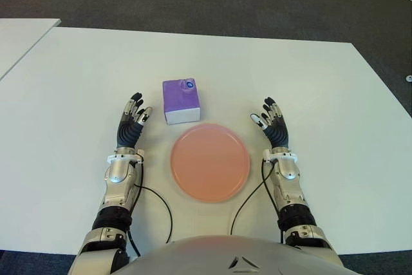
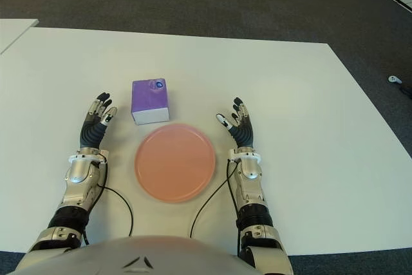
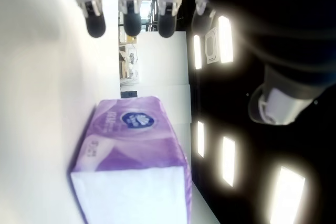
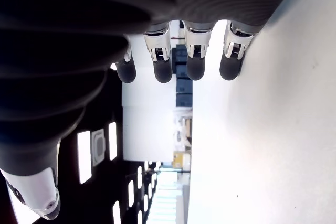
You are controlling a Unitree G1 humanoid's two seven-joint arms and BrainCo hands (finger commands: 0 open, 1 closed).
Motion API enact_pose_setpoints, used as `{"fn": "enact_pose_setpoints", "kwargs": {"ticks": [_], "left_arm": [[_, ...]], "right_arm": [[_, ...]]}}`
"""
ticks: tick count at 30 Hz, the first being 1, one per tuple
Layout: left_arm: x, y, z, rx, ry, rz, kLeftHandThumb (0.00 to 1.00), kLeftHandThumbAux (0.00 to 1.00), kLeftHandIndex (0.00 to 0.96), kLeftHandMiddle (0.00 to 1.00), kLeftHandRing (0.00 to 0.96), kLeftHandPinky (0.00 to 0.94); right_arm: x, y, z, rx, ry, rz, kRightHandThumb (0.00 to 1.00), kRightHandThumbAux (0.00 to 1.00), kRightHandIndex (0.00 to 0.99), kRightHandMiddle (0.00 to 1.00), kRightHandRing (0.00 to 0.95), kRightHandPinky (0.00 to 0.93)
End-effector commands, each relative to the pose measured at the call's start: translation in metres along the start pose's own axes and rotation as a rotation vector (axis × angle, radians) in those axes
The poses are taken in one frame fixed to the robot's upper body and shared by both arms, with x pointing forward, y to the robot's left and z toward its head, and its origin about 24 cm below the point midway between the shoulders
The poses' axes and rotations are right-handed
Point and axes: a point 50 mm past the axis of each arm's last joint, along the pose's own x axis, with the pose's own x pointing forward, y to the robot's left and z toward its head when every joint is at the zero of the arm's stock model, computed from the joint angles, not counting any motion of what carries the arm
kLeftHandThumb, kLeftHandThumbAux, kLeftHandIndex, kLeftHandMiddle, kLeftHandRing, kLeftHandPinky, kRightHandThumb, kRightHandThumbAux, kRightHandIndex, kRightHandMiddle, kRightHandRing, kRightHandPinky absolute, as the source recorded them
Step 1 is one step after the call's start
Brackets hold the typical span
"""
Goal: Put the tissue paper into the plate.
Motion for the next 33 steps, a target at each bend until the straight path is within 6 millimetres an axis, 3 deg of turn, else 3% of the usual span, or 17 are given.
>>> {"fn": "enact_pose_setpoints", "kwargs": {"ticks": [1, 16, 22, 26, 33], "left_arm": [[-0.011, 0.004, -0.014, 0.005, 0.079, 0.004, 0.0, 0.516, 0.0, 0.0, 0.0, 0.0], [-0.008, 0.007, -0.012, 0.023, 0.073, 0.0, 0.0, 0.516, 0.0, 0.0, 0.0, 0.0], [0.003, 0.019, -0.003, 0.087, 0.058, 0.018, 0.0, 0.522, 0.0, 0.0, 0.0, 0.0], [0.03, 0.042, 0.027, 0.169, 0.013, 0.051, 0.0, 0.522, 0.0, 0.0, 0.0, 0.0], [0.08, 0.058, 0.083, 0.267, -0.098, 0.124, 0.0, 0.536, 0.0, 0.0, 0.0, 0.0]], "right_arm": [[-0.037, 0.001, -0.046, 0.016, 0.247, -0.011, 0.003, 0.627, 0.0, 0.0, 0.0, 0.0], [-0.037, 0.002, -0.046, 0.016, 0.249, -0.01, 0.014, 0.614, 0.0, 0.0, 0.0, 0.0], [-0.034, 0.003, -0.046, 0.014, 0.253, -0.014, 0.015, 0.622, 0.0, 0.0, 0.0, 0.0], [-0.033, 0.003, -0.047, 0.018, 0.256, -0.017, 0.016, 0.626, 0.0, 0.0, 0.0, 0.0], [-0.029, 0.003, -0.048, 0.019, 0.257, -0.02, 0.017, 0.623, 0.0, 0.0, 0.0, 0.0]]}}
